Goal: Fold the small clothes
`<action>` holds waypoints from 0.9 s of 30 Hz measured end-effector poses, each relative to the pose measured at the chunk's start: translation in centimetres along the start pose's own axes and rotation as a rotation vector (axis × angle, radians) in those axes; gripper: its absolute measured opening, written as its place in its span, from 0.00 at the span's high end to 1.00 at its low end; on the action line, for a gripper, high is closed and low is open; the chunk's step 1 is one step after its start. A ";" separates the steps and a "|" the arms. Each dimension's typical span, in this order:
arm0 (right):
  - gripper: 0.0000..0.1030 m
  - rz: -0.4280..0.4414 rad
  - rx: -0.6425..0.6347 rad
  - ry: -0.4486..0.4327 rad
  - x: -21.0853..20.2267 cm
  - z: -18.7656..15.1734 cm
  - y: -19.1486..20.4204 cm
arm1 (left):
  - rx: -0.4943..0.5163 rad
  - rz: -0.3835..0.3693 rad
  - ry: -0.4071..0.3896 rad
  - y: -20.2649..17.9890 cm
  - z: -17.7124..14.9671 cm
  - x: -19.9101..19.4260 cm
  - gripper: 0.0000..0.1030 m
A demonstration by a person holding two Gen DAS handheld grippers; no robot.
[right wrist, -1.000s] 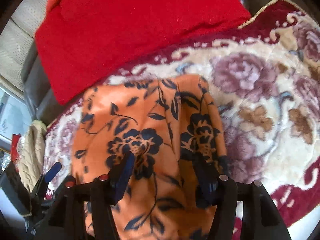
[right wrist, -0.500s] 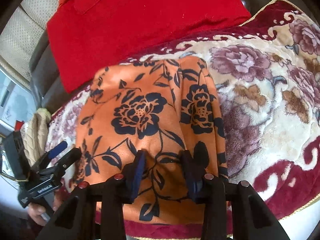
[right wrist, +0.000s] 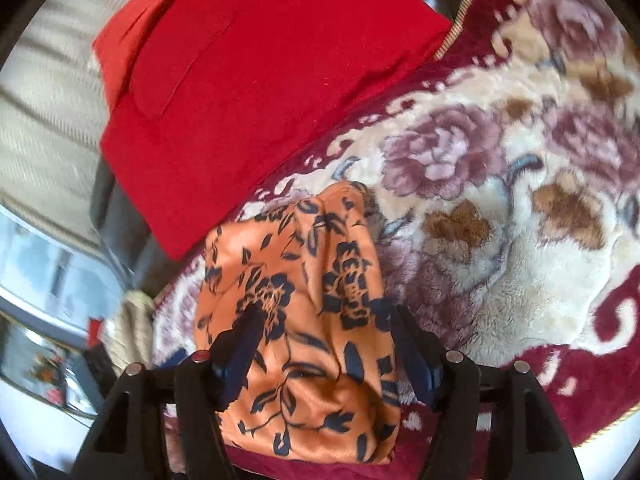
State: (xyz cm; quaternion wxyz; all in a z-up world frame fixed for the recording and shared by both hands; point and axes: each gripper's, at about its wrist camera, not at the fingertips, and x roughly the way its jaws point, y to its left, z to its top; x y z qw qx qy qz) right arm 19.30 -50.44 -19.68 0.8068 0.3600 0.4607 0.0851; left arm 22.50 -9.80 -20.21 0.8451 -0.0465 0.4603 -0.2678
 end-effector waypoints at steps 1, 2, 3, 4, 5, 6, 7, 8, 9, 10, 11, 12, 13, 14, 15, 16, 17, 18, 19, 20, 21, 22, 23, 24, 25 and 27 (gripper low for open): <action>0.32 0.031 0.037 0.008 0.3 0.3 -1.0 | -0.008 -0.014 0.014 0.1 0.1 0.3 0.02; 0.31 0.051 0.057 0.011 0.5 0.5 -1.6 | -0.014 -0.027 0.024 0.2 0.1 0.5 0.02; 0.31 0.081 0.085 0.017 0.9 0.7 -2.5 | -0.024 -0.053 0.044 0.4 0.2 1.0 0.02; 0.31 0.104 0.107 0.024 1.2 0.9 -3.2 | -0.033 -0.072 0.055 0.5 0.2 1.2 0.02; 0.31 0.118 0.124 0.031 1.5 0.9 -3.6 | -0.043 -0.090 0.062 0.7 0.3 1.4 0.02; 0.31 0.135 0.143 0.046 2.0 1.0 -4.2 | -0.054 -0.106 0.068 0.9 0.4 1.6 0.02; 0.31 0.150 0.151 0.061 2.5 1.1 -4.6 | -0.064 -0.122 0.073 1.1 0.5 1.8 0.02; 0.31 0.162 0.155 0.076 2.9 1.2 -4.9 | -0.076 -0.138 0.081 1.3 0.6 2.0 0.02; 0.31 0.171 0.158 0.090 3.3 1.3 -5.2 | -0.090 -0.151 0.086 1.5 0.6 2.3 0.02; 0.31 0.176 0.160 0.106 3.8 1.4 -5.4 | -0.098 -0.159 0.088 1.6 0.7 2.4 0.02; 0.31 0.172 0.160 0.123 4.4 1.6 -5.8 | -0.107 -0.168 0.090 1.7 0.8 2.5 0.02; 0.31 0.172 0.162 0.141 5.0 1.7 -6.0 | -0.115 -0.181 0.097 1.7 0.8 2.9 0.02; 0.30 0.184 0.167 0.153 5.5 1.7 -6.3 | -0.120 -0.194 0.105 1.7 0.9 3.1 0.02; 0.29 0.197 0.169 0.163 5.8 1.8 -6.5 | -0.126 -0.208 0.110 1.7 1.0 3.3 0.02; 0.28 0.208 0.166 0.169 6.0 1.9 -6.5 | -0.128 -0.217 0.113 1.7 1.0 3.4 0.02; 0.24 0.231 0.159 0.170 6.1 2.1 -6.5 | -0.127 -0.224 0.116 1.6 1.1 3.6 0.02; 0.21 0.250 0.159 0.170 6.2 2.2 -6.5 | -0.126 -0.230 0.121 1.4 1.2 3.8 0.02; 0.19 0.263 0.160 0.170 6.3 2.2 -6.4 | -0.127 -0.240 0.126 1.3 1.2 4.0 0.02; 0.19 0.273 0.156 0.174 6.6 2.3 -6.4 | -0.129 -0.247 0.130 1.2 1.3 4.2 0.02; 0.18 0.272 0.143 0.179 6.8 2.3 -6.1 | -0.130 -0.245 0.132 1.0 1.4 4.4 0.02; 0.18 0.270 0.126 0.181 7.0 2.3 -5.8 | -0.127 -0.239 0.133 0.8 1.4 4.5 0.02; 0.18 0.274 0.116 0.182 7.2 2.4 -5.5 | -0.126 -0.237 0.134 0.8 1.4 4.7 0.02; 0.18 0.287 0.103 0.185 7.5 2.3 -5.2 | -0.125 -0.236 0.135 0.7 1.5 4.8 0.02; 0.18 0.296 0.093 0.187 7.6 2.2 -4.8 | -0.129 -0.235 0.135 0.7 1.5 4.8 0.02; 0.19 0.304 0.080 0.192 7.9 2.1 -4.3 | -0.132 -0.236 0.134 0.7 1.5 4.9 0.02; 0.19 0.320 0.053 0.222 8.7 1.5 -2.9 | -0.138 -0.237 0.138 0.8 1.6 5.1 0.02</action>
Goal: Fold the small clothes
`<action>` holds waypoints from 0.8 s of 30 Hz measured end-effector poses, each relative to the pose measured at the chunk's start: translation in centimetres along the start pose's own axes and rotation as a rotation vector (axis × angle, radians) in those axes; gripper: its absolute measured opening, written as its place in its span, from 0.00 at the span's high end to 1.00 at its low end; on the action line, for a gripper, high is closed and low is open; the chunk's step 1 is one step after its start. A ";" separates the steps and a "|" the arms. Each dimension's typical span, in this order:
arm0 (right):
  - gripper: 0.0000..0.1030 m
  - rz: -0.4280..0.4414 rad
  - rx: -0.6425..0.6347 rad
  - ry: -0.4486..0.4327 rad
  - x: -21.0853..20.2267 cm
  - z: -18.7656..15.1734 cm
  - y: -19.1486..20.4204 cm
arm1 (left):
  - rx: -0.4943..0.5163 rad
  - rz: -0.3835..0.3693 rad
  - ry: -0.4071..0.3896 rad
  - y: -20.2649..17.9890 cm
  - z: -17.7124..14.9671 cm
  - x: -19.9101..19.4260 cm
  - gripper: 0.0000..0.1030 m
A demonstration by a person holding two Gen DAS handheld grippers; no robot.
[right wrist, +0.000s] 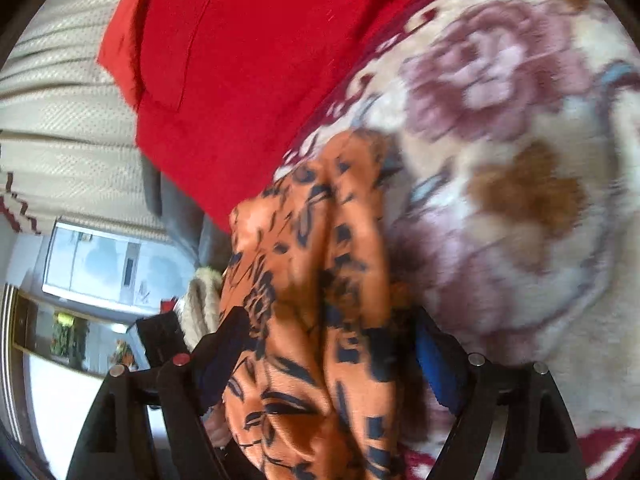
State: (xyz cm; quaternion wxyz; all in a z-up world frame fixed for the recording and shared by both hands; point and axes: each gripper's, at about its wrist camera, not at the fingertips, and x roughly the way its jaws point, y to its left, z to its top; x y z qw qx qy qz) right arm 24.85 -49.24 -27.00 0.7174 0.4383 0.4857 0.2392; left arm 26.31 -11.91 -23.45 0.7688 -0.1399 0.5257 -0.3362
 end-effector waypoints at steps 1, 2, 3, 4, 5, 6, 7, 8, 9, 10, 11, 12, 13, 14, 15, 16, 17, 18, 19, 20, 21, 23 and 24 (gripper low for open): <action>0.19 -0.014 -0.019 0.014 0.7 -0.2 0.4 | -0.002 0.000 0.003 0.1 0.0 0.1 0.02; 0.19 -0.040 -0.040 0.020 1.0 -0.4 0.8 | -0.004 0.002 0.007 0.3 0.0 0.1 0.02; 0.19 -0.066 -0.065 0.023 1.6 -0.6 1.4 | -0.005 0.005 0.009 0.3 0.0 0.2 0.02; 0.19 -0.063 -0.070 0.024 1.9 -0.6 1.6 | -0.006 0.007 0.010 0.4 -0.1 0.2 0.02; 0.19 -0.055 -0.067 0.023 2.0 -0.6 1.7 | -0.006 0.006 0.011 0.5 -0.1 0.1 0.02; 0.19 -0.046 -0.061 0.020 2.0 -0.6 1.6 | -0.007 0.005 0.012 0.6 -0.1 0.1 0.02; 0.20 -0.045 -0.064 0.019 2.2 -0.7 1.8 | -0.007 0.005 0.010 0.6 -0.2 0.1 0.02; 0.20 -0.049 -0.076 0.022 2.3 -0.8 1.9 | -0.006 0.006 0.010 0.6 -0.2 0.1 0.02; 0.21 -0.054 -0.092 0.026 2.4 -0.9 2.1 | -0.004 0.009 0.010 0.7 -0.3 0.1 0.02; 0.21 -0.059 -0.107 0.029 2.7 -1.0 2.5 | -0.002 0.009 0.009 0.7 -0.3 0.1 0.03; 0.21 -0.069 -0.119 0.031 2.9 -1.1 2.7 | 0.001 0.009 0.007 0.7 -0.4 0.1 0.03; 0.22 -0.074 -0.123 0.031 3.2 -1.1 2.8 | 0.005 0.006 0.001 0.6 -0.4 0.0 0.03; 0.24 -0.078 -0.127 0.031 3.4 -1.2 2.9 | 0.006 0.000 -0.003 0.5 -0.4 0.1 0.04; 0.27 -0.083 -0.131 0.030 3.4 -1.3 3.0 | 0.007 -0.007 -0.006 0.4 -0.4 0.1 0.06; 0.29 -0.091 -0.137 0.030 3.5 -1.4 3.1 | 0.010 -0.003 -0.014 0.4 -0.5 0.0 0.09; 0.31 -0.093 -0.143 0.030 3.6 -1.6 3.2 | 0.012 0.002 -0.020 0.3 -0.5 0.0 0.12; 0.35 -0.094 -0.148 0.029 3.7 -1.7 3.4 | 0.014 0.005 -0.026 0.2 -0.6 -0.1 0.12; 0.37 -0.095 -0.153 0.029 3.7 -1.7 3.3 | 0.013 0.002 -0.034 0.3 -0.6 -0.2 0.14; 0.39 -0.102 -0.167 0.027 3.8 -2.0 3.5 | 0.012 0.002 -0.038 0.3 -0.6 -0.3 0.17; 0.40 -0.110 -0.177 0.023 4.1 -2.3 4.0 | 0.014 0.000 -0.048 0.3 -0.6 -0.5 0.18; 0.41 -0.119 -0.187 0.020 4.4 -2.4 4.3 | 0.017 -0.001 -0.054 0.3 -0.7 -0.6 0.20; 0.44 -0.128 -0.204 0.010 4.6 -2.7 5.0 | 0.027 -0.001 -0.068 0.2 -0.7 -1.0 0.25; 0.45 -0.133 -0.216 0.004 4.6 -2.8 5.4 | 0.031 -0.002 -0.073 0.1 -0.7 -1.3 0.28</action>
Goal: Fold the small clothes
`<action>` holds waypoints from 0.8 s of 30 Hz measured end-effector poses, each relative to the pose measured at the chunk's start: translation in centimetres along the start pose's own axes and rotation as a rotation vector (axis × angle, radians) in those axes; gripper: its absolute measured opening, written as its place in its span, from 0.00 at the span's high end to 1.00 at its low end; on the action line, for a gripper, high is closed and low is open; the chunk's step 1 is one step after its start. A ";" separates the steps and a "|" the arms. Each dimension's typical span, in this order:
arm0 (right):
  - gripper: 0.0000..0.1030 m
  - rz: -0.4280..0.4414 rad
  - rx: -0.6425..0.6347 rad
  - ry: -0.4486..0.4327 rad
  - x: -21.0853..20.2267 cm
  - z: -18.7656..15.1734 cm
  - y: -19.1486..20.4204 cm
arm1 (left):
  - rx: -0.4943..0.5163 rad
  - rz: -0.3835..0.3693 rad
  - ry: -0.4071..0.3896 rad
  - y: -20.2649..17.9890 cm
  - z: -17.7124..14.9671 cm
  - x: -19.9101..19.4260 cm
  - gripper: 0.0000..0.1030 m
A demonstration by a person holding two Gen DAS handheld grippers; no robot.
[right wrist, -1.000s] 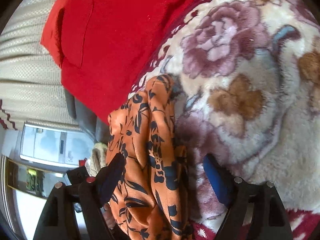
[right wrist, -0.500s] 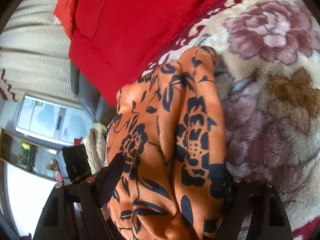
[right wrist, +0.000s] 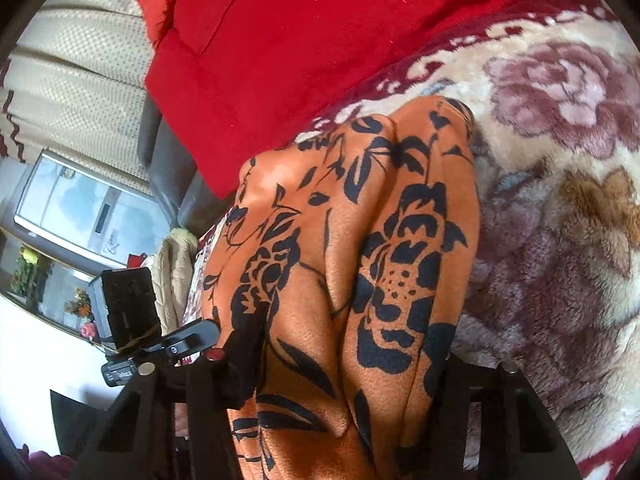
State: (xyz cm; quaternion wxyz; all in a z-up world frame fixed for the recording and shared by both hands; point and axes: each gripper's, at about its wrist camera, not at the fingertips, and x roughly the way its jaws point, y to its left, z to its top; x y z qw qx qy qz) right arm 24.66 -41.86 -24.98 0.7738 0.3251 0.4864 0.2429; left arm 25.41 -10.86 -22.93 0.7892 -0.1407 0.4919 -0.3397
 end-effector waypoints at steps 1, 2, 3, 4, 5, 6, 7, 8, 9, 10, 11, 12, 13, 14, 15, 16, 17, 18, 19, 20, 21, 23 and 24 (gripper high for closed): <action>0.46 -0.006 -0.016 -0.008 0.0 -0.1 0.6 | 0.004 -0.002 -0.007 0.0 0.0 -0.3 0.33; 0.46 -0.009 -0.026 -0.013 -0.3 0.0 0.8 | 0.007 -0.003 -0.012 0.0 0.1 -0.6 0.35; 0.47 -0.014 -0.038 -0.023 -0.3 0.0 1.3 | 0.010 -0.006 -0.017 0.0 0.1 -0.8 0.38; 0.47 -0.017 -0.046 -0.031 -0.4 0.0 1.6 | 0.014 -0.008 -0.021 0.0 0.1 -1.1 0.40; 0.48 -0.020 -0.059 -0.042 -0.7 0.0 2.0 | 0.017 -0.009 -0.024 0.0 0.0 -1.3 0.41; 0.48 -0.022 -0.074 -0.055 -0.8 -0.1 2.6 | 0.027 -0.009 -0.031 -0.1 0.0 -1.7 0.42; 0.49 -0.023 -0.088 -0.066 -1.0 -0.1 3.1 | 0.033 -0.008 -0.035 -0.2 0.0 -1.8 0.44; 0.50 -0.024 -0.098 -0.074 -1.3 0.0 3.3 | 0.042 -0.006 -0.047 -0.3 0.0 -2.4 0.44; 0.51 -0.024 -0.110 -0.085 -1.5 0.1 3.8 | 0.045 -0.006 -0.057 -0.3 0.0 -2.7 0.45; 0.51 -0.021 -0.120 -0.094 -1.6 0.1 4.3 | 0.044 -0.008 -0.069 -0.2 0.0 -3.2 0.45; 0.51 -0.016 -0.136 -0.108 -1.6 0.1 5.0 | 0.040 -0.014 -0.084 0.0 0.1 -3.9 0.45; 0.51 -0.012 -0.143 -0.115 -1.7 0.1 5.2 | 0.039 -0.010 -0.109 0.2 0.1 -4.9 0.46; 0.52 0.005 -0.154 -0.125 -1.7 0.2 5.7 | 0.039 -0.004 -0.124 0.3 0.2 -5.4 0.46; 0.52 0.013 -0.164 -0.132 -1.6 0.2 6.2 | 0.038 0.004 -0.150 0.6 0.2 -6.5 0.46; 0.53 0.018 -0.179 -0.140 -1.4 0.2 7.0 | 0.039 0.009 -0.168 0.8 0.2 -7.2 0.46; 0.53 0.022 -0.194 -0.145 -1.3 0.3 7.6 | 0.041 0.017 -0.189 1.0 0.2 -8.0 0.46; 0.53 0.027 -0.206 -0.150 -1.1 0.3 8.3 | 0.041 0.031 -0.220 1.4 0.2 -9.1 0.46; 0.53 0.035 -0.223 -0.157 -0.7 0.4 9.1 | 0.037 0.037 -0.237 1.8 0.3 -9.9 0.46; 0.53 0.040 -0.234 -0.162 -0.4 0.4 9.7 | 0.023 0.042 -0.260 2.5 0.3 -10.8 0.46; 0.53 0.047 -0.246 -0.166 0.1 0.5 10.4 | 0.015 0.047 -0.271 2.9 0.3 -11.3 0.46; 0.53 0.055 -0.257 -0.168 0.6 0.6 11.1 | 0.002 0.060 -0.290 3.7 0.3 -12.2 0.46; 0.53 0.070 -0.267 -0.165 1.9 0.8 12.0 | -0.018 0.082 -0.311 4.9 0.2 -13.3 0.46; 0.53 0.076 -0.269 -0.162 2.4 0.9 12.4 | -0.026 0.092 -0.317 5.3 0.2 -13.6 0.46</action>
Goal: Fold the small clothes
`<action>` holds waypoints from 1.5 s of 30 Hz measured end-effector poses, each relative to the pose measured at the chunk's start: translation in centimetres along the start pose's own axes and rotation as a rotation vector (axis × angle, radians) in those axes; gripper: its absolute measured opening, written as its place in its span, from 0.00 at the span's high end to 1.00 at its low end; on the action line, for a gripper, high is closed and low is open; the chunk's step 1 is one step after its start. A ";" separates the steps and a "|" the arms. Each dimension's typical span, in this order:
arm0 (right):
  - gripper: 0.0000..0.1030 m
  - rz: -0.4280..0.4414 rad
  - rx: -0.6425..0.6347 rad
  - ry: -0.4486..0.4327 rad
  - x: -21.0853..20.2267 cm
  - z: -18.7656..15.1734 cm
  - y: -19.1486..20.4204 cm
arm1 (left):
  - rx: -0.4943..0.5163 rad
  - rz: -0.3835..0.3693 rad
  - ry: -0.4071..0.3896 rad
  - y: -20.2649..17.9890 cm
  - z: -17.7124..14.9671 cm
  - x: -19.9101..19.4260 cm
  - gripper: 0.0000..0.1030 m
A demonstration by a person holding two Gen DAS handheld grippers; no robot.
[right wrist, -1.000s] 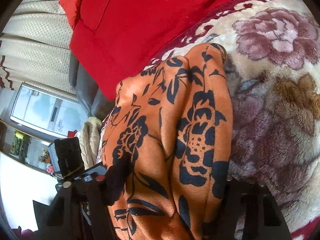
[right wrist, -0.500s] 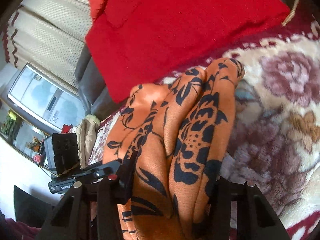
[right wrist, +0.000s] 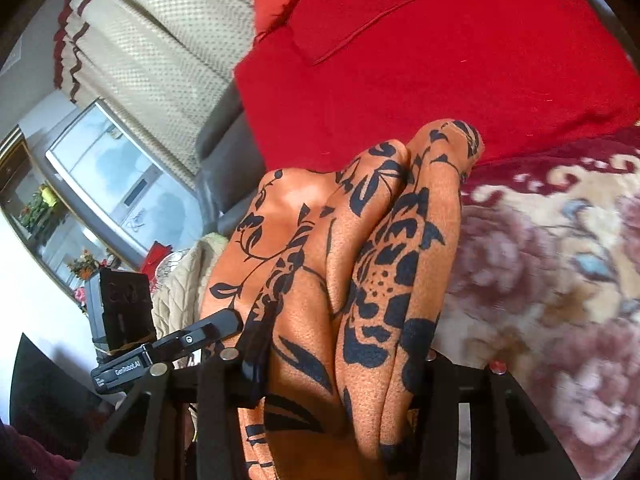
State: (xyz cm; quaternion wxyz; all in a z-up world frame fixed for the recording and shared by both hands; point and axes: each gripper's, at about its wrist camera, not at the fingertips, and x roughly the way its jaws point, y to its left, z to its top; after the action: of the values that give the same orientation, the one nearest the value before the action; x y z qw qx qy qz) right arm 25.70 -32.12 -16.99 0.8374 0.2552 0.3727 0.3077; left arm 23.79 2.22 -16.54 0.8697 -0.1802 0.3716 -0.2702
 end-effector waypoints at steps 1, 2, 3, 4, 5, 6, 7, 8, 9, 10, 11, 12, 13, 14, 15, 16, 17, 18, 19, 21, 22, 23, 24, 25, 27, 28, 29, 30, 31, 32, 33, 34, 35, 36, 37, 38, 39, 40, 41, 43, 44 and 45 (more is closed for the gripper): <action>0.53 0.005 -0.003 0.004 0.8 0.0 0.3 | -0.010 0.016 -0.003 0.8 0.0 -0.3 0.46; 0.53 0.011 -0.003 0.011 1.7 0.0 0.6 | -0.019 0.031 -0.002 1.3 0.0 -0.4 0.46; 0.53 0.015 0.000 0.019 2.6 -0.1 0.8 | -0.028 0.049 0.004 1.9 0.0 -0.4 0.46; 0.53 0.017 0.006 0.027 3.1 -0.2 0.8 | -0.034 0.068 0.017 2.5 -0.1 -0.3 0.46; 0.53 0.018 0.013 0.035 3.6 -0.4 0.7 | -0.040 0.089 0.033 2.8 -0.2 0.1 0.46; 0.53 0.016 0.021 0.046 4.2 -0.6 0.5 | -0.047 0.106 0.049 3.2 -0.4 0.4 0.46; 0.53 0.006 0.034 0.070 5.1 -0.9 0.2 | -0.058 0.126 0.072 3.6 -0.5 0.9 0.46; 0.53 -0.008 0.043 0.091 5.9 -1.1 -0.1 | -0.084 0.152 0.122 4.6 -0.8 1.7 0.46; 0.53 -0.032 0.057 0.127 6.8 -1.5 -0.6 | -0.106 0.178 0.159 5.0 -1.3 2.5 0.46; 0.53 -0.056 0.073 0.153 7.6 -1.7 -1.1 | -0.116 0.204 0.177 5.4 -1.5 2.7 0.43; 0.53 -0.078 0.094 0.165 8.0 -1.9 -1.6 | -0.133 0.234 0.198 6.1 -1.7 3.0 0.42; 0.53 -0.076 0.122 0.170 8.1 -2.0 -2.2 | -0.154 0.225 0.203 6.4 -1.7 2.9 0.40; 0.51 -0.067 0.132 0.167 8.0 -1.9 -2.3 | -0.168 0.212 0.197 6.7 -1.6 2.5 0.40; 0.47 -0.067 0.138 0.160 7.7 -1.7 -2.4 | -0.170 0.208 0.190 6.7 -1.5 2.2 0.40; 0.45 -0.079 0.139 0.147 7.1 -1.7 -2.6 | -0.162 0.213 0.179 6.6 -1.4 1.7 0.40; 0.44 -0.093 0.131 0.133 6.3 -1.6 -2.6 | -0.153 0.222 0.170 6.6 -1.4 1.3 0.40; 0.44 -0.100 0.125 0.123 5.8 -1.5 -2.6 | -0.140 0.237 0.154 6.5 -1.4 0.7 0.40; 0.44 -0.109 0.120 0.106 5.1 -1.4 -2.6 | -0.127 0.247 0.138 6.3 -1.3 0.3 0.40; 0.44 -0.123 0.112 0.083 4.4 -1.2 -2.5 | -0.112 0.255 0.120 6.2 -1.2 -0.2 0.40; 0.44 -0.176 0.067 0.021 3.2 -0.5 -1.6 | -0.089 0.267 0.089 5.7 -1.3 -1.2 0.40; 0.44 -0.189 0.035 -0.026 2.2 -0.1 -1.1 | -0.084 0.265 0.077 5.6 -1.3 -1.5 0.39; 0.44 -0.179 0.021 -0.050 1.7 0.1 -0.6 | -0.083 0.257 0.066 5.5 -1.2 -1.8 0.39; 0.44 -0.160 0.005 -0.077 1.2 0.4 0.0 | -0.080 0.247 0.059 5.1 -1.3 -2.0 0.39; 0.44 -0.145 -0.012 -0.091 1.0 0.7 0.7 | -0.076 0.243 0.057 4.8 -1.2 -1.9 0.39; 0.47 -0.129 -0.045 -0.090 1.5 1.1 2.0 | -0.040 0.250 0.065 4.2 -1.4 -1.5 0.39; 0.51 -0.121 -0.068 -0.075 2.1 1.4 2.7 | -0.028 0.257 0.071 3.9 -1.5 -1.3 0.39; 0.55 -0.120 -0.078 -0.063 2.5 1.4 3.0 | -0.005 0.270 0.084 3.6 -1.7 -1.0 0.39; 0.56 -0.124 -0.080 -0.044 3.3 1.5 3.3 | 0.011 0.280 0.097 3.3 -2.0 -0.5 0.39; 0.56 -0.127 -0.077 -0.031 4.2 1.6 3.5 | 0.021 0.291 0.104 3.2 -2.0 -0.3 0.39; 0.56 -0.129 -0.075 -0.018 5.0 1.6 3.4 | 0.037 0.309 0.112 3.1 -2.2 -0.1 0.39; 0.57 -0.136 -0.070 -0.001 5.6 1.6 3.2 | 0.059 0.336 0.123 2.9 -2.4 0.3 0.36; 0.57 -0.161 -0.052 0.034 6.9 1.2 2.7 | 0.069 0.351 0.134 3.0 -2.6 0.4 0.33; 0.58 -0.175 -0.036 0.059 7.8 0.9 2.3 | 0.080 0.374 0.159 3.1 -2.8 1.0 0.32; 0.60 -0.197 -0.014 0.090 8.5 0.6 1.4 | 0.078 0.378 0.180 3.3 -3.0 1.4 0.30; 0.68 -0.242 0.008 0.110 9.1 0.3 0.3 | 0.073 0.375 0.189 3.5 -3.2 1.5 0.30; 0.72 -0.261 0.013 0.117 9.3 0.1 -0.2 | 0.063 0.370 0.196 3.7 -3.2 1.7 0.29; 0.73 -0.258 0.017 0.114 9.2 -0.1 -0.8 | 0.054 0.366 0.196 3.9 -3.2 1.7 0.28; 0.76 -0.246 0.033 0.107 9.0 -0.2 -1.4 | 0.052 0.367 0.195 4.0 -3.2 1.8 0.26; 0.77 -0.240 0.047 0.106 9.0 -0.2 -1.7 | 0.051 0.369 0.193 4.1 -3.2 1.8 0.25; 0.77 -0.223 0.051 0.097 8.7 -0.4 -2.2 | 0.045 0.368 0.190 4.3 -3.4 1.8 0.24; 0.78 -0.214 0.033 0.086 8.6 -0.6 -2.3 | 0.040 0.365 0.187 4.3 -3.5 1.7 0.24; 0.78 -0.206 0.018 0.071 8.5 -0.9 -2.4 | 0.036 0.365 0.180 4.2 -3.5 1.6 0.24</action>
State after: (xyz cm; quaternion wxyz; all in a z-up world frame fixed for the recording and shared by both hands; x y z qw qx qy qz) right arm 30.24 -27.56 -23.04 0.8486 0.2118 0.4292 0.2255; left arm 23.52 4.18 -21.87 0.8705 -0.0694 0.4696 -0.1298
